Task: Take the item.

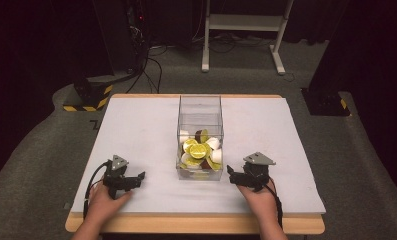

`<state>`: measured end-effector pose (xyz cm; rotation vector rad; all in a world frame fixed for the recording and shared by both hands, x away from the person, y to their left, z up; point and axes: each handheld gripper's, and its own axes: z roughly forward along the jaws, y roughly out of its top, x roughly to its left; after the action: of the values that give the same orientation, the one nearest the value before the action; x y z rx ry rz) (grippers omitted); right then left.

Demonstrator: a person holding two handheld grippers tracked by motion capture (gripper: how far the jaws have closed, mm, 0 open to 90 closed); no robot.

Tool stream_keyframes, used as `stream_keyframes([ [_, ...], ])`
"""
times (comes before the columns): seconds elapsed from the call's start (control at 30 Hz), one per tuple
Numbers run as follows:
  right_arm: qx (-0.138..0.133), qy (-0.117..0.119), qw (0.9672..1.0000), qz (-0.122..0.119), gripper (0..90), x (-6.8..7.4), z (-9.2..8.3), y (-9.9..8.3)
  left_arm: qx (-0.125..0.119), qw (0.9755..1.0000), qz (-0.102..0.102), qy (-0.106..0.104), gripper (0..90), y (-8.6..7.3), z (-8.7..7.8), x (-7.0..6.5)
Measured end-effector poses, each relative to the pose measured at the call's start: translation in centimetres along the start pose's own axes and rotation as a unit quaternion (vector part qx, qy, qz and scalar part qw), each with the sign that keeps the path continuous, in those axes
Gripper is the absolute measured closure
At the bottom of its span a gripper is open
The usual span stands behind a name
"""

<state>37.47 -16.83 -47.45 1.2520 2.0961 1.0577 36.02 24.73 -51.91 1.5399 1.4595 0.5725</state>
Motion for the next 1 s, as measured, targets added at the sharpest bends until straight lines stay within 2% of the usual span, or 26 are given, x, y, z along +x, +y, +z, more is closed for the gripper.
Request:
stream_keyframes([
  [0.23, -0.01, 0.001, 0.9999, -0.001, 12.1, -0.1, -0.6, 0.5, 0.001, 1.0, 0.001, 0.0, 15.5, 0.0, 0.0, 0.0],
  [0.33, -0.014, -0.002, 0.9998, -0.011, 12.7, -0.1, -1.0, 0.9, 0.001, 1.0, 0.001, 0.0, 15.5, 0.0, 0.0, 0.0],
  [0.57, -0.019, -0.002, 0.9997, -0.016, 13.2, -0.2, -1.6, 1.6, 0.001, 1.0, 0.002, 0.0, 15.5, 0.0, 0.0, 0.0],
  [1.0, -0.032, 0.008, 0.9994, -0.014, 14.1, 0.0, -2.2, 2.9, 0.001, 1.0, 0.001, 0.0, 15.5, 0.0, 0.0, 0.0],
])
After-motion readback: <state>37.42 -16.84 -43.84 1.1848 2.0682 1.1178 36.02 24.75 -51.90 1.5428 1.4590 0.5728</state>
